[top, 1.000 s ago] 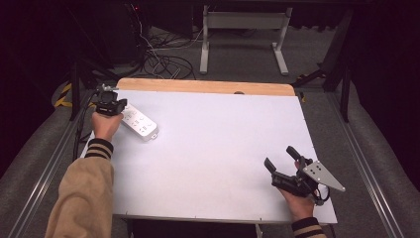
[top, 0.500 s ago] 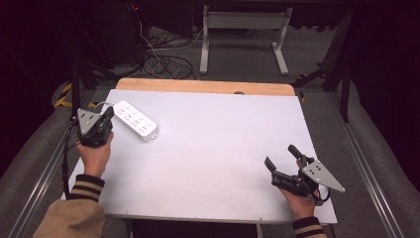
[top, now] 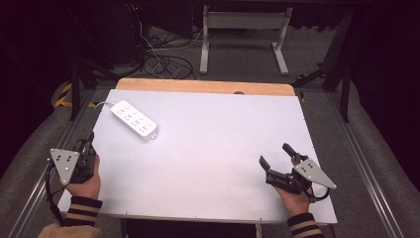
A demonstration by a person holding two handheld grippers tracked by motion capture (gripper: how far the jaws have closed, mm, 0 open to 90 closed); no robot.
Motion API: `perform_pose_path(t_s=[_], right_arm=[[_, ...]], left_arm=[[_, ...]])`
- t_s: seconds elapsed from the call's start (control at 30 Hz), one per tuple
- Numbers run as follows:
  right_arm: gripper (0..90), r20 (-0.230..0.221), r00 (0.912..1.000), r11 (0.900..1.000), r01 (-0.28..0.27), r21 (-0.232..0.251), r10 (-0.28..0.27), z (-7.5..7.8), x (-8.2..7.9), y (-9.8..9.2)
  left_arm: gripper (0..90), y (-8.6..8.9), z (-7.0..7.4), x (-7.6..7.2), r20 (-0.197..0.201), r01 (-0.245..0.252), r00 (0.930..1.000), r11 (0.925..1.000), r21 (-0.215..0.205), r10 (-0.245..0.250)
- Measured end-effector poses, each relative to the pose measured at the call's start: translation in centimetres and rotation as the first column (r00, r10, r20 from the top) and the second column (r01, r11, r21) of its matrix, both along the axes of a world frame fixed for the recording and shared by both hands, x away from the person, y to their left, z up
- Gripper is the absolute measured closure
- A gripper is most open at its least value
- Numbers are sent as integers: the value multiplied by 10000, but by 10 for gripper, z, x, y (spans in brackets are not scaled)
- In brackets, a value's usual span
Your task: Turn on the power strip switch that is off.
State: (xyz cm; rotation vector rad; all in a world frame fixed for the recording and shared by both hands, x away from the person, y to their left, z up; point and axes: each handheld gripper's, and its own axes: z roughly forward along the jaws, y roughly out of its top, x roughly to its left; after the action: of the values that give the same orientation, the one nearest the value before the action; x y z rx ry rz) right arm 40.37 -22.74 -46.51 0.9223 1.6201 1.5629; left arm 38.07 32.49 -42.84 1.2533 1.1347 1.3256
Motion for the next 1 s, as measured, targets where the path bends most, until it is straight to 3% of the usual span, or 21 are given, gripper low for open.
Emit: perform_pose_path(t_s=[0.1,0.47,0.57,0.77,0.87,0.93,0.97,1.0], right_arm=[[101,56,10000,9999,44,93,-45,0,0,0],[102,163,9988,9988,458,149,-460,1,-11,-8],[102,96,9991,9980,410,473,-415,1,-11,-9],[101,91,9989,9982,448,387,-451,1,-10,-8],[101,82,9991,9979,420,491,-424,1,-11,-9],[101,79,9990,9972,436,610,-441,2,-11,-9],[102,84,9990,9970,434,646,-441,2,-11,-10],[102,86,9990,9970,429,652,-435,2,-11,-10]], left_arm=[[900,0,-1,1,-38,20,10000,10000,-66,-20],[900,-20,-4,9,-131,411,9991,9982,441,-406],[900,-19,-4,9,-163,410,9990,9986,341,-405],[900,-18,-6,10,-243,450,9987,9983,375,-441],[895,-21,-8,10,-93,1012,9949,9933,551,-1008],[596,-24,-10,13,133,767,9968,9929,912,-782],[523,-26,-11,14,196,799,9964,9925,923,-820],[389,-26,-12,15,259,770,9965,9928,914,-797]])
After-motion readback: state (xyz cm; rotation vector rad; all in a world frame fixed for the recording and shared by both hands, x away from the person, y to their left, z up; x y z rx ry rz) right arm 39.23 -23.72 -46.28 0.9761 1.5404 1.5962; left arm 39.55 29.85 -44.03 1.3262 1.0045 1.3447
